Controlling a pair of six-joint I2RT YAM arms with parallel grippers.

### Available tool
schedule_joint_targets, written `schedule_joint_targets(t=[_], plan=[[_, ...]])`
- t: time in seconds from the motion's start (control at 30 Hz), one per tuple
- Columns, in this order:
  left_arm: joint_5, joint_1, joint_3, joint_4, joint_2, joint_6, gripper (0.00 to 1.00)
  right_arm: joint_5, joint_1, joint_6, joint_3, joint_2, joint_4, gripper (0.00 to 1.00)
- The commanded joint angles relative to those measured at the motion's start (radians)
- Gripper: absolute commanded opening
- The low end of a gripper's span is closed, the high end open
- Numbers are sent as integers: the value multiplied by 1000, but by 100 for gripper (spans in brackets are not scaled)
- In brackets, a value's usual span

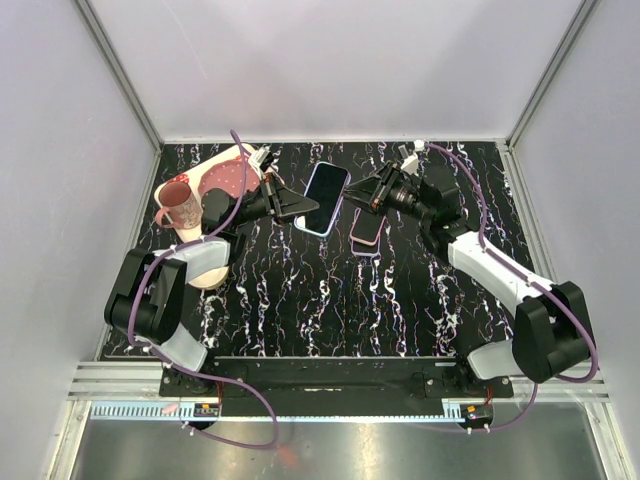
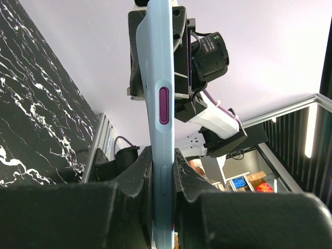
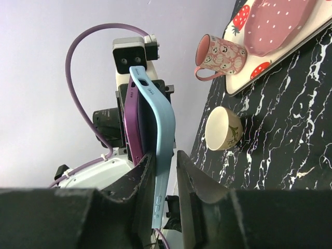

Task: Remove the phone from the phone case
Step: Remove the phone case from the phone.

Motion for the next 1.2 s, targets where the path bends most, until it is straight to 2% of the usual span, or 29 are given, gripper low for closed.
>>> schedule_joint_targets(t=[0.0,0.2,0.37,0.63,0.87,1.0,1.03,1.1,1.17], plan=[[74,-99,68,134,-15,31,0,-100,71,3,103,37,67,29],[87,-103,96,-38,-51,155,0,-120,109,-76,174,65,-64,30],[84,-111,125,-231,-87,271,0,-157,132,-72,191,100,-41,38],[80,-128,149,-217,-68,261,0,-218,203,-15,217,162,95,40],[78,-134,160,-194,-55,238,0,-266,243,-26,245,176,129,44],[81,-136,163,-184,-61,232,0,-279,241,-47,231,159,116,33],[84,-136,163,-187,-68,233,0,-279,238,-52,228,147,111,20],[86,-136,165,-213,-75,250,0,-276,229,-50,210,136,114,3],[84,-134,165,-233,-87,271,0,-275,220,-50,194,116,112,0]])
